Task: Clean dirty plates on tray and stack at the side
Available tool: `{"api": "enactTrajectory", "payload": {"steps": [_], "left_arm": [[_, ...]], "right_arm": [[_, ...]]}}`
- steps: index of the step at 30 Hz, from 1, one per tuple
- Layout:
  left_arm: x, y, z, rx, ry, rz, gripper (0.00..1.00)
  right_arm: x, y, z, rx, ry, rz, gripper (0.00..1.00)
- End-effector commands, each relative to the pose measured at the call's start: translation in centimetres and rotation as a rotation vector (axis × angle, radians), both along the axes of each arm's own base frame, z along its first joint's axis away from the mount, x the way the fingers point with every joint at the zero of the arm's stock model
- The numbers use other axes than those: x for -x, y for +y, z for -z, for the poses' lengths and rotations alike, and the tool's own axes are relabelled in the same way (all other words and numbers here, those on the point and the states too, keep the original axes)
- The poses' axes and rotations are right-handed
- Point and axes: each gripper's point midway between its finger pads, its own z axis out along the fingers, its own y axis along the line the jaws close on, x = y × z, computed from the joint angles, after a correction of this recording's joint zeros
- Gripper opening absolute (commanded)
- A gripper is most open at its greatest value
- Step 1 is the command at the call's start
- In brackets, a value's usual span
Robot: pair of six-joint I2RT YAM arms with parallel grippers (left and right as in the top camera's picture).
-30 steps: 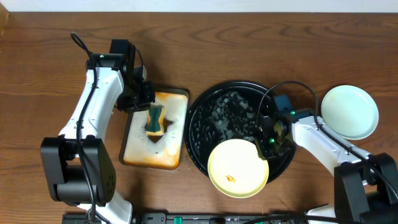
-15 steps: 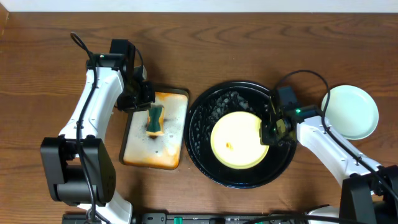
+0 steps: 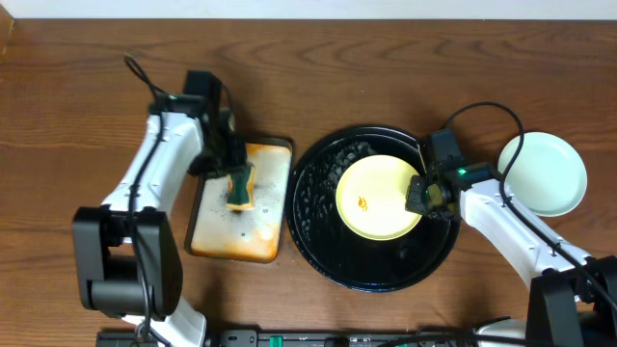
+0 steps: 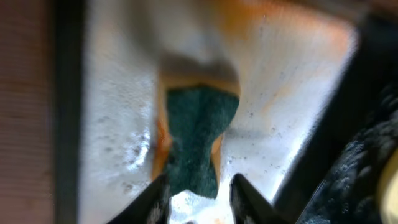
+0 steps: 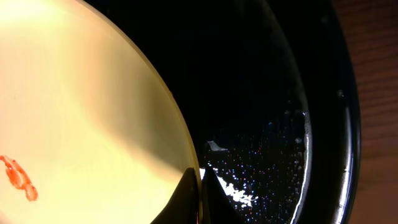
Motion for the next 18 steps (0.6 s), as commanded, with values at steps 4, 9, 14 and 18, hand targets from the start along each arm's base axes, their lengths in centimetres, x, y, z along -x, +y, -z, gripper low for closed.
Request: {"api": "enactTrajectory", "payload": {"steps": [4,9,14,18], "left_arm": [[1.5,0.0,4.3,-0.125,-0.014,0.031,0.44],[1.7,1.3,5.9,-0.203,-0.039,-0.004,0.4],[1.8,1.1,7.1,-0.186,-0.064,-0.006,0.15],[2.3,0.9,7.9,-0.171,-0.063,-0.005,0.08]], "right_arm": [[-0.8,-0.6,-0.8,0.021,-0.038,0.036,0.01],[-0.7,-0.6,-0.8,0.023,-0.034,0.035,0.01],[-0.7,-0.6,-0.8,0.023,-0.034,0.035,0.01],[-0.7,-0.6,-0.8,0.023,-0.033,0.035,0.01]]}}
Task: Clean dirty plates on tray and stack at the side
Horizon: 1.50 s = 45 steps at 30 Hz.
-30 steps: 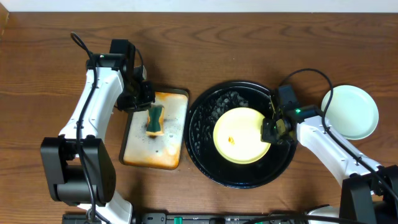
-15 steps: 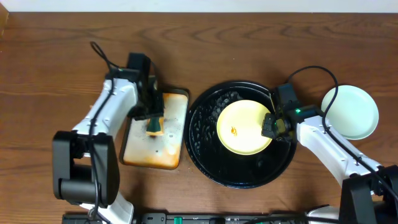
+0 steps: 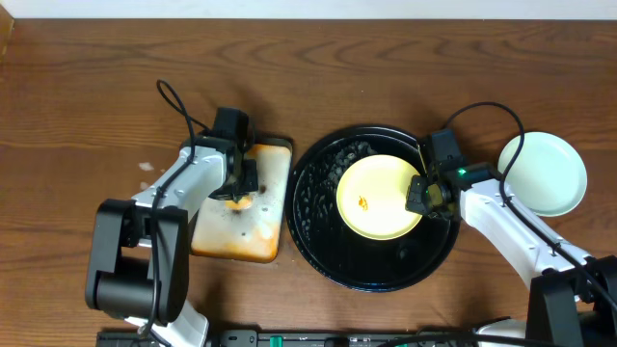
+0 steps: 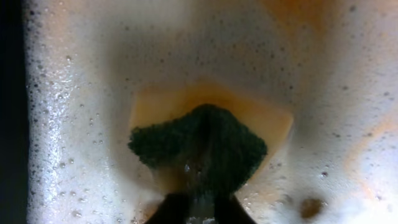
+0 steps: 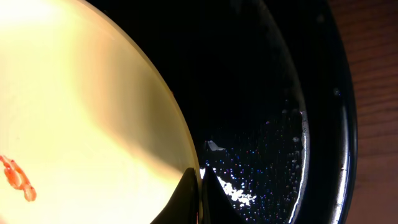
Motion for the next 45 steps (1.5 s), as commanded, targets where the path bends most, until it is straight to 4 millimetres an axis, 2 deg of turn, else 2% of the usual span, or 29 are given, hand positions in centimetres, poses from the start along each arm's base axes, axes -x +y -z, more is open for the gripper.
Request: {"api": "enactTrajectory", "payload": {"steps": [1,3,6,7,9,10,12,15,18,25,29,30,32,33,38,39,41,42,43,45], "left_arm": [[1.7,0.4,1.5,-0.013,0.053,-0.011,0.07],[1.8,0.5,1.2,-0.014,0.06,-0.011,0.07],[1.7,0.5,-0.5,-0.015,0.064,-0.012,0.07],[1.6,0.4,-1.1,-0.013,0.059,-0.012,0.16],[1.2,-0.1,-2.6,0.015,0.043,-0.008,0.5],[1.0,-0.4,-3.4,0.035,0.031,-0.005,0.61],[0.7,-0.8,-4.7,0.06,-0.001,-0.002,0.67],[0.7,-0.8,-5.9,0.066,-0.032,-0.001,0.67],[1.4,-0.3,-5.8,0.039,-0.009,-0.006,0.67],[3.5,1.3,-1.8,-0.047,0.092,-0.016,0.64],[4.0,1.3,0.4,-0.057,0.15,-0.015,0.5],[4.0,1.3,0.7,-0.058,0.157,-0.016,0.44],[4.1,1.3,1.3,-0.059,0.17,-0.019,0.27],[4.2,1.3,1.4,-0.06,0.174,-0.022,0.22],[3.7,1.1,1.0,-0.05,0.16,-0.021,0.19],[3.6,0.9,0.8,-0.04,0.159,-0.02,0.14],[3.3,0.3,0.3,-0.001,0.149,-0.018,0.15],[3.2,0.1,0.2,0.01,0.145,-0.017,0.29],[3.1,-0.1,-0.1,0.023,0.139,-0.015,0.52],[3.3,-0.1,-0.5,0.025,0.141,-0.015,0.56]], "right_arm": [[-0.7,-0.6,-0.8,0.018,-0.033,0.031,0.01],[-0.7,-0.6,-0.8,0.019,-0.033,0.031,0.01],[-0.7,-0.6,-0.8,0.019,-0.033,0.031,0.01],[-0.7,-0.6,-0.8,0.019,-0.033,0.031,0.01],[-0.7,-0.6,-0.8,0.019,-0.032,0.031,0.01],[-0.7,-0.6,-0.8,0.019,-0.032,0.031,0.01],[-0.7,-0.6,-0.8,0.019,-0.032,0.031,0.01],[-0.7,-0.6,-0.8,0.019,-0.032,0.031,0.01],[-0.7,-0.6,-0.8,0.019,-0.031,0.031,0.01],[-0.7,-0.6,-0.8,0.019,-0.031,0.031,0.01],[-0.7,-0.6,-0.8,0.019,-0.031,0.03,0.01],[-0.7,-0.6,-0.8,0.019,-0.031,0.03,0.01],[-0.6,-0.6,-0.8,0.019,-0.029,0.03,0.01],[-0.6,-0.6,-0.8,0.019,-0.028,0.03,0.01],[-0.5,-0.6,-0.8,0.021,-0.025,0.03,0.01],[-0.5,-0.6,-0.8,0.021,-0.025,0.03,0.01],[-0.5,-0.6,-0.8,0.021,-0.025,0.03,0.01],[-0.5,-0.6,-0.8,0.021,-0.025,0.03,0.01],[-0.5,-0.6,-0.8,0.021,-0.025,0.03,0.01],[-0.5,-0.6,-0.8,0.021,-0.025,0.03,0.01]]}}
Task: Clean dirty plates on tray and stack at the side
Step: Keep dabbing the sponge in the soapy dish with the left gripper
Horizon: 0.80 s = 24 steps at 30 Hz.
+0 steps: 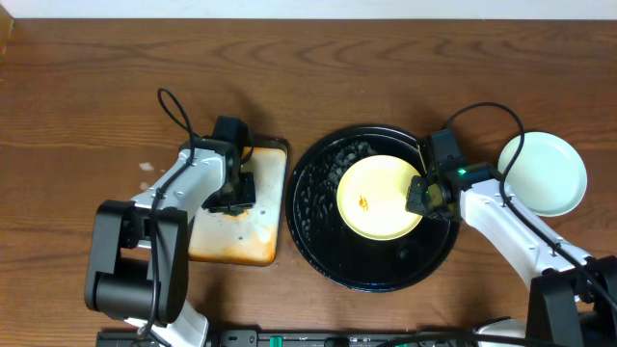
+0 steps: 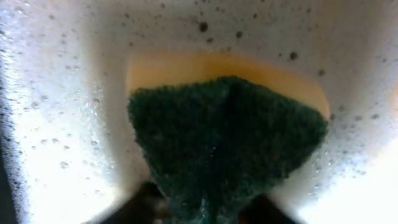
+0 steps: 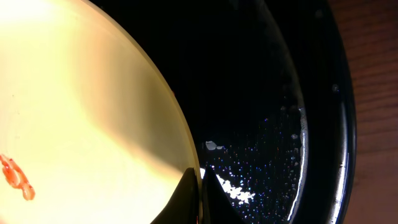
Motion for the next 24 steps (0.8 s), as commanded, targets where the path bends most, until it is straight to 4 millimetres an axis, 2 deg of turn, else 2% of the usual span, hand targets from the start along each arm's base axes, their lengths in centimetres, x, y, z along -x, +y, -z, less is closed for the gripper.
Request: {"api": "enactTrajectory", "payload": {"steps": [1,7,11,14,18,24], "left_arm": [[-0.2,-0.6,-1.1,0.038,-0.01,0.0,0.57],[-0.8,-0.6,-3.3,0.046,-0.082,0.001,0.61],[-1.7,-0.7,-4.2,0.048,-0.137,0.002,0.54],[-1.9,-0.5,-3.9,0.04,-0.143,0.001,0.53],[-2.0,-0.1,-3.2,0.017,-0.163,-0.001,0.45],[-1.0,0.4,-0.9,-0.004,-0.145,-0.002,0.45]], "right_arm": [[-0.7,-0.5,-0.8,0.019,-0.032,0.027,0.01],[-0.7,-0.6,-0.8,0.021,-0.032,0.019,0.01],[-0.7,-0.6,-0.8,0.022,-0.031,0.016,0.01],[-0.7,-0.6,-0.8,0.022,-0.031,0.016,0.01],[-0.7,-0.5,-0.8,0.019,-0.03,0.015,0.01],[-0.7,-0.5,-0.8,0.018,-0.03,0.015,0.01]]}}
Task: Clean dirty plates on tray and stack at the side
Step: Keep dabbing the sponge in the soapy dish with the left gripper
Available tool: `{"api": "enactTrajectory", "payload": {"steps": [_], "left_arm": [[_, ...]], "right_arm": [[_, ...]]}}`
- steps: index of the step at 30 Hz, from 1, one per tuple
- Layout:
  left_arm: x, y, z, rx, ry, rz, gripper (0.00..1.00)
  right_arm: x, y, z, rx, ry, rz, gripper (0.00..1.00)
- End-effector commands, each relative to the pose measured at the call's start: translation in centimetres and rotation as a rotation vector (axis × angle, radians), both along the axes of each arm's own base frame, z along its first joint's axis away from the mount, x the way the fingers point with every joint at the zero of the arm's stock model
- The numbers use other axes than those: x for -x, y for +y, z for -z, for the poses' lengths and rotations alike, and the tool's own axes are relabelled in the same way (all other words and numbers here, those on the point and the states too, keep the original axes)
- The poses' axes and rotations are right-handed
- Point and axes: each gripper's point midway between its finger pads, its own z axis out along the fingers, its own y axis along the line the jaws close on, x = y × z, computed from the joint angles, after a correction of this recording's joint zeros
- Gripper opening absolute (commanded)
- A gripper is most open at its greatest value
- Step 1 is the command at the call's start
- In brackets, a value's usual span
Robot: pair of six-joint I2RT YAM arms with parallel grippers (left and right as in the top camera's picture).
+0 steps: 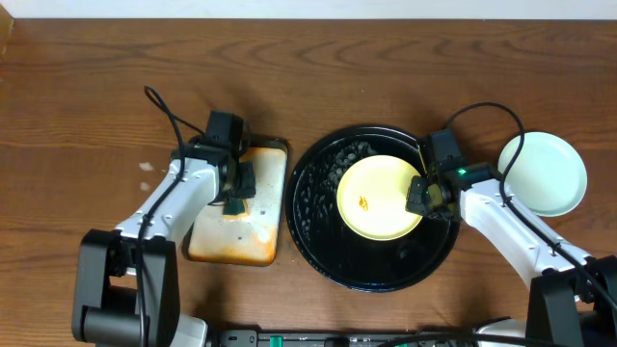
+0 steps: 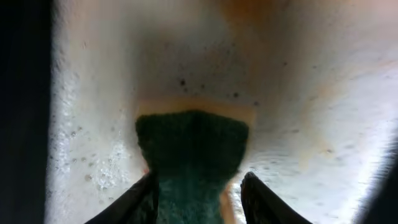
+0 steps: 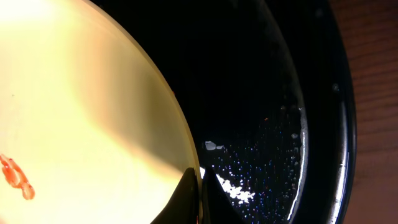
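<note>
A pale yellow plate [image 1: 376,196] with a red smear [image 3: 17,177] lies in the round black tray [image 1: 318,231]. My right gripper [image 3: 200,186] is shut on the yellow plate's right rim. A green-topped sponge [image 2: 191,158] sits in the foamy white rectangular dish [image 1: 253,231] left of the tray. My left gripper [image 2: 199,193] is shut on the sponge, which fills the gap between its fingers. In the overhead view the left gripper [image 1: 234,198] is over the dish's left part. A clean pale green plate [image 1: 543,173] lies at the right side.
The dish's soapy water is stained orange [image 1: 231,249] along its edges. Cables loop from both arms above the table [image 1: 96,87]. Soap bubbles cover the tray's left half [image 1: 313,198].
My left gripper with the sponge has shifted a little and lifted; the sponge now looks smaller and farther from the camera. The right gripper and yellow plate have not moved.
First my left gripper held the sponge over the middle of the soapy dish. Then it was low in the foam near the dish's top left, and later pressed close into the foam. Now it is higher. My right gripper kept its hold on the yellow plate's rim throughout.
</note>
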Motion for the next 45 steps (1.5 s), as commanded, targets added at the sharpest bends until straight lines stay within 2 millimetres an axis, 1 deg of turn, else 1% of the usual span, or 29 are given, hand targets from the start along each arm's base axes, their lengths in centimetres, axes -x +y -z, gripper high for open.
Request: {"api": "enactTrajectory", "payload": {"steps": [1,3,4,7,8,11,12,13,15,17,18,20,21,26,32,38,42,45], "left_arm": [[1.7,0.8,2.3,-0.034,0.055,-0.004,0.45],[1.8,0.8,2.9,-0.036,0.071,-0.004,0.45],[1.9,0.8,3.1,-0.037,0.075,-0.004,0.43],[1.9,0.8,3.2,-0.037,0.08,-0.004,0.29],[1.9,0.7,3.2,-0.033,0.078,-0.003,0.27],[1.7,0.7,3.0,-0.032,0.074,-0.003,0.27],[1.7,0.7,3.0,-0.031,0.072,-0.003,0.3],[1.7,0.7,2.8,-0.031,0.07,-0.003,0.38],[1.5,0.6,2.3,-0.026,0.061,-0.003,0.39],[1.2,0.6,1.6,-0.026,0.053,-0.003,0.57],[1.1,0.5,1.3,-0.025,0.05,-0.003,0.61],[1.0,0.5,0.6,-0.024,0.045,-0.003,0.61],[1.1,0.5,0.2,-0.024,0.042,-0.003,0.59],[0.9,0.5,-0.5,-0.02,0.02,-0.005,0.41],[0.8,0.5,-0.8,-0.018,0.009,-0.004,0.41],[0.4,0.5,0.1,-0.017,-0.011,0.003,0.41],[0.7,0.5,0.9,-0.02,0.008,0.004,0.41],[0.7,0.5,1.2,-0.02,0.01,0.004,0.38]], "right_arm": [[-0.7,-0.5,-0.8,0.019,-0.032,0.016,0.01],[-0.7,-0.5,-0.8,0.019,-0.031,0.012,0.01],[-0.7,-0.5,-0.8,0.019,-0.03,0.012,0.01],[-0.6,-0.5,-0.8,0.021,-0.026,0.012,0.01],[-0.6,-0.5,-0.8,0.021,-0.026,0.012,0.01],[-0.5,-0.5,-0.8,0.021,-0.025,0.012,0.01],[-0.6,-0.5,-0.8,0.021,-0.026,0.012,0.01],[-0.5,-0.5,-0.8,0.021,-0.025,0.012,0.01],[-0.5,-0.5,-0.8,0.021,-0.025,0.012,0.01],[-0.5,-0.5,-0.8,0.021,-0.025,0.012,0.01],[-0.5,-0.5,-0.8,0.021,-0.025,0.012,0.01],[-0.5,-0.5,-0.8,0.021,-0.025,0.012,0.01],[-0.5,-0.5,-0.8,0.021,-0.025,0.012,0.01],[-0.5,-0.5,-0.8,0.021,-0.025,0.012,0.01],[-0.5,-0.5,-0.8,0.021,-0.025,0.012,0.01],[-0.5,-0.5,-0.8,0.022,-0.025,0.012,0.01],[-0.5,-0.5,-0.8,0.021,-0.025,0.012,0.01],[-0.5,-0.5,-0.8,0.021,-0.025,0.012,0.01]]}}
